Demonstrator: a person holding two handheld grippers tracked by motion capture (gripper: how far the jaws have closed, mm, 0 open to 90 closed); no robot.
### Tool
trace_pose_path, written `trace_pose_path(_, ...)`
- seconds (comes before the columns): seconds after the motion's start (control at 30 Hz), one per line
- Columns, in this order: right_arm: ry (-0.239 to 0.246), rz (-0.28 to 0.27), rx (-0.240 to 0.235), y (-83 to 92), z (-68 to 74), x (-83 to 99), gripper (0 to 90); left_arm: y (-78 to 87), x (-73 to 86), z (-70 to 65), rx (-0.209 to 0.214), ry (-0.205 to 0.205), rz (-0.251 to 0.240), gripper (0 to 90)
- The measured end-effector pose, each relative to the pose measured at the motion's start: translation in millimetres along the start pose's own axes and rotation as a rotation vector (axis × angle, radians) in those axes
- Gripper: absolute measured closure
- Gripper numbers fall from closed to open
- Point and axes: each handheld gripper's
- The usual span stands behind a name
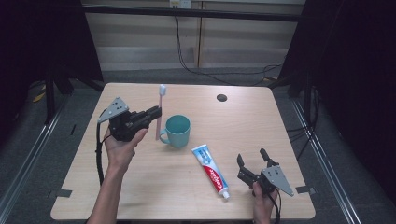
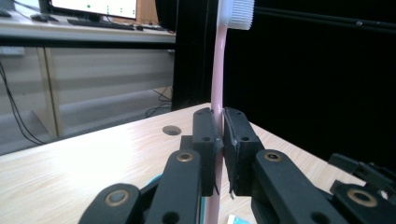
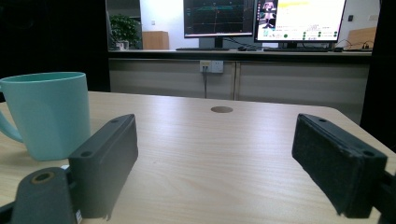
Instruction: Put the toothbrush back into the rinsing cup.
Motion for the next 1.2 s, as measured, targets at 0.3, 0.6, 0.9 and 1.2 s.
trace_pose_path(0.3,0.000,-0.003,-0.002,0.1,0.2,0.1,13.5,-17.6,-9.1,3.3,-0.010,-0.001,0.009,84.1)
trace_pose_path(0.6,0.001,-0.003,-0.001,0.1,0.0,0.1,13.5,-32.1,-9.9,14.6,-0.011,0.003,0.022,84.1)
trace_pose_path(0.9,0.000,-0.006,-0.003,0.2,0.2,0.2,13.5,-50.3,-10.1,18.8,-0.003,0.012,0.005,84.1)
trace_pose_path(1.2,0.000,-0.005,-0.004,0.3,0.1,0.3,13.5,-62.8,-2.7,15.9,-0.005,0.016,0.000,84.0)
Point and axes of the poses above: each handheld gripper's, and its own axes: y roughly backward along the jaws, x roughly out of its underside, z roughly to its left, and after that the axes turned 6 degrees about z, right-handed
